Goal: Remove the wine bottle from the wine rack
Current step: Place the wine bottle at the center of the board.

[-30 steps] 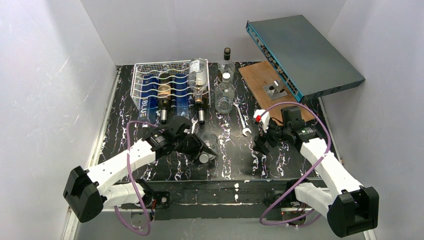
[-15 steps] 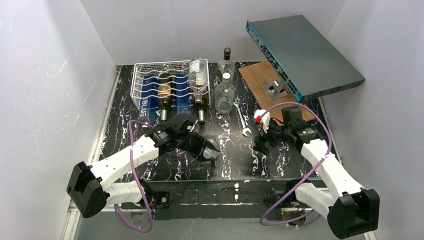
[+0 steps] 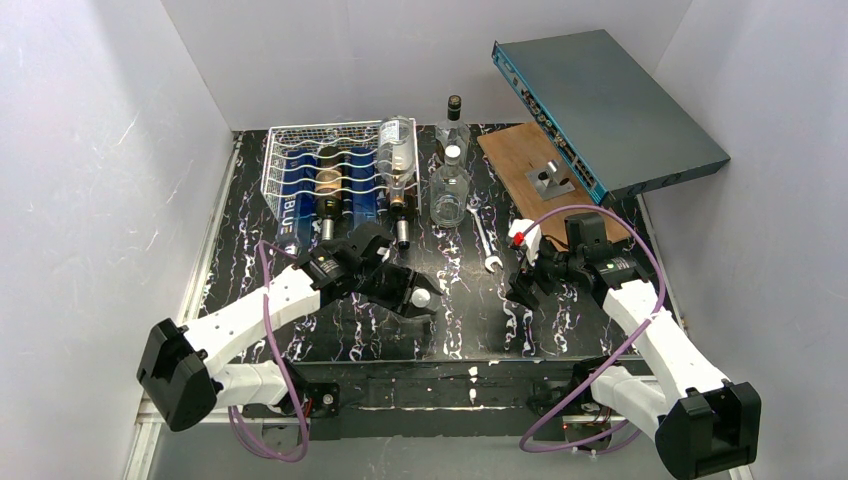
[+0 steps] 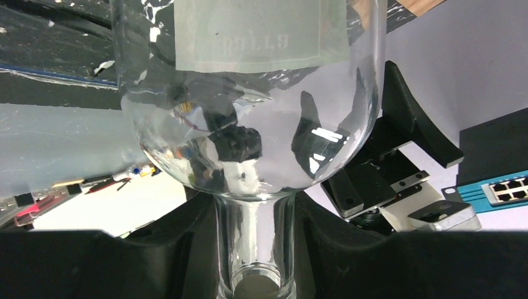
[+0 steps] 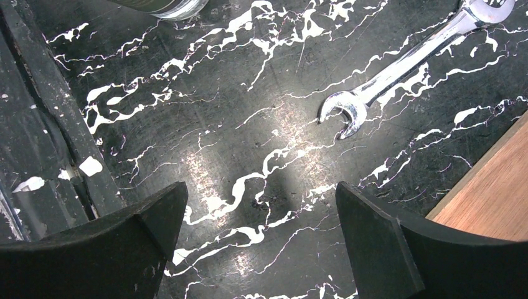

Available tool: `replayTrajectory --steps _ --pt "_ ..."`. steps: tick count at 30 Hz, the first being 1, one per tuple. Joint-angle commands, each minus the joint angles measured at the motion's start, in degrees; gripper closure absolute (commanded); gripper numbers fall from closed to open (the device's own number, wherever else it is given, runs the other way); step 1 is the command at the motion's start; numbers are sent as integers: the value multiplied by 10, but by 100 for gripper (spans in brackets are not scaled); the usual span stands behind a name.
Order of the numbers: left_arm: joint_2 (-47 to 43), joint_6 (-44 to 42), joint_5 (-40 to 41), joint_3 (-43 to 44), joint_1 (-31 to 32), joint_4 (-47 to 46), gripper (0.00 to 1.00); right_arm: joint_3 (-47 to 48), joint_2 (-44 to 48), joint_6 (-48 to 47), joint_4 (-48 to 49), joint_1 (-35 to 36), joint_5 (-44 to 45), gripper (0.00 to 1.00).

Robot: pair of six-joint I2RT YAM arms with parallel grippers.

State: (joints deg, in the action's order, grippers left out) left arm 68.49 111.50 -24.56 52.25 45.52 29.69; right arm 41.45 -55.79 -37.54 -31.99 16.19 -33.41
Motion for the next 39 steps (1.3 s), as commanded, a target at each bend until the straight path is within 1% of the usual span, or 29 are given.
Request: replayTrajectory --steps 1,7,12,14,18,19,23,27,30,34,36,39 --pt "-11 34 -11 29 1 -80 100 2 12 -5 -2 -2 -15 1" --pt "-6 68 -4 -2 -1 -153 100 2 11 -4 -2 -2 -15 2" --pt "-18 89 18 -29 -5 -190 100 3 10 -6 -3 -2 -17 2" --pt "-26 99 27 -40 -8 -199 95 3 9 -6 -3 -2 -17 2" --pt "-35 106 35 -48 -13 -198 90 3 10 -6 -4 -2 -18 2" --pt "-35 105 35 -47 -14 -197 90 3 10 -6 -4 -2 -19 2" --pt "-35 102 32 -46 -16 -193 97 3 10 -7 -5 -2 -21 2" --pt "-40 92 19 -46 -16 -185 98 2 13 -16 -10 -2 -36 2" --pt "-47 74 3 -41 -17 -167 98 1 14 -28 -16 -1 -54 2" --pt "-57 29 -27 -31 -19 -130 100 0 14 -30 -18 -1 -64 2" --pt "-57 -12 -48 -17 -23 -92 100 -2 15 -31 -18 -1 -65 2" --pt "-42 -126 -86 35 -32 -2 100 -4 16 -30 -16 -1 -65 2"
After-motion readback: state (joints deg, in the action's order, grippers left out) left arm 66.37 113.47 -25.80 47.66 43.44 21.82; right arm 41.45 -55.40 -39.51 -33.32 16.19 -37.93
